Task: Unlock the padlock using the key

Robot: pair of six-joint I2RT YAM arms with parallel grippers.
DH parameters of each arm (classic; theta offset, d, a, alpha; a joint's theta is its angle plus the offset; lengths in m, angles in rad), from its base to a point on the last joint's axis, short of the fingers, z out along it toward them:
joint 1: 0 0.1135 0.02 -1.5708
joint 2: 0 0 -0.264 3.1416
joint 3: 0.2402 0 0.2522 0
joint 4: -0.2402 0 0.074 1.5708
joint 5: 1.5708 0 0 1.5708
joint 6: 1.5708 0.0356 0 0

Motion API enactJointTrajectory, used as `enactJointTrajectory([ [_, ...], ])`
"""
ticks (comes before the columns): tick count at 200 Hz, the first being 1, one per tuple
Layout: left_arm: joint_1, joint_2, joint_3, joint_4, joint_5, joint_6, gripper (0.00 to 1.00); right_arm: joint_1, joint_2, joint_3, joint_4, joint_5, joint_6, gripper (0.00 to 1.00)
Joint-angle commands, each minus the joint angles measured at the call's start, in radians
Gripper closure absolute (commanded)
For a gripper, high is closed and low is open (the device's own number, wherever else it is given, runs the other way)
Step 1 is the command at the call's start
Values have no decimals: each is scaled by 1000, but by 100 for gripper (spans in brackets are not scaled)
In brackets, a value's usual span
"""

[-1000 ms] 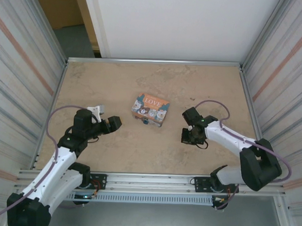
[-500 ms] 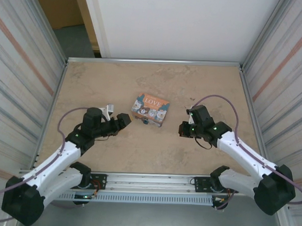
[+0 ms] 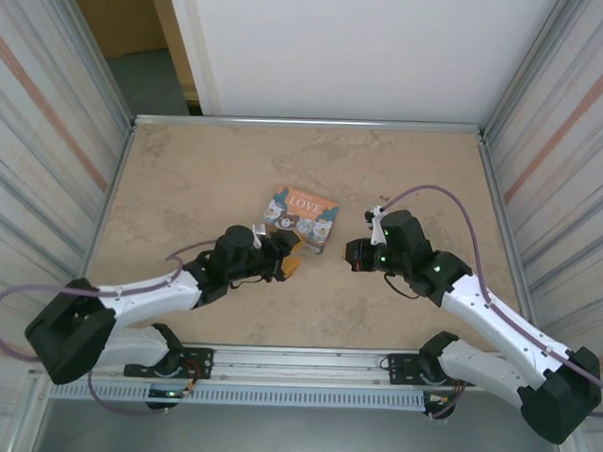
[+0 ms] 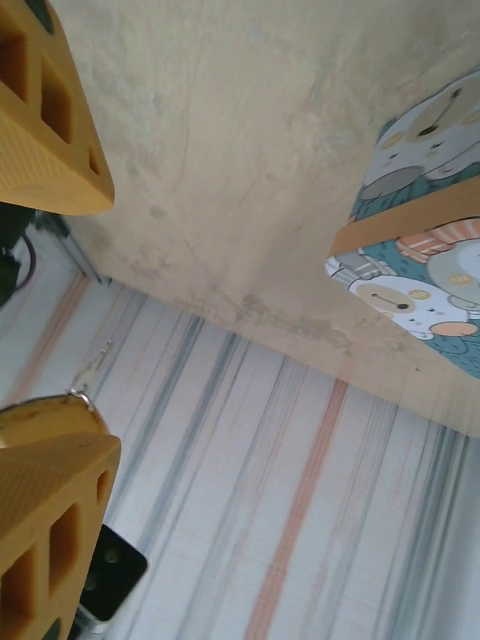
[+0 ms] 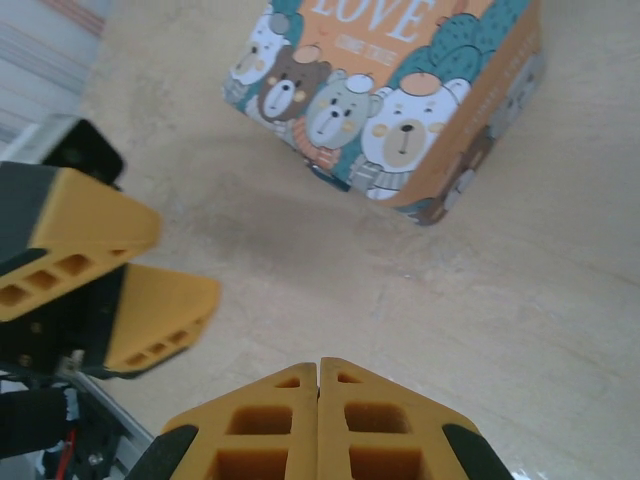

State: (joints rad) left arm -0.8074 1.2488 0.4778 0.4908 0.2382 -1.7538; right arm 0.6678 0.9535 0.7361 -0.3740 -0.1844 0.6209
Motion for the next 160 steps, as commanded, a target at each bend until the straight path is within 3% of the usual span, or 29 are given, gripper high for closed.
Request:
enactJointTrajectory([
  [1,-38,71,25,210,-67,-214,41,25,-17,16,63,1,20,100],
  [64,-97,219,76,360,-114,-352,43,85,7,22,114,38,26,100],
  [160,-104,227,83,361,-133,-381,44,137,89,45,185,73,32,100],
])
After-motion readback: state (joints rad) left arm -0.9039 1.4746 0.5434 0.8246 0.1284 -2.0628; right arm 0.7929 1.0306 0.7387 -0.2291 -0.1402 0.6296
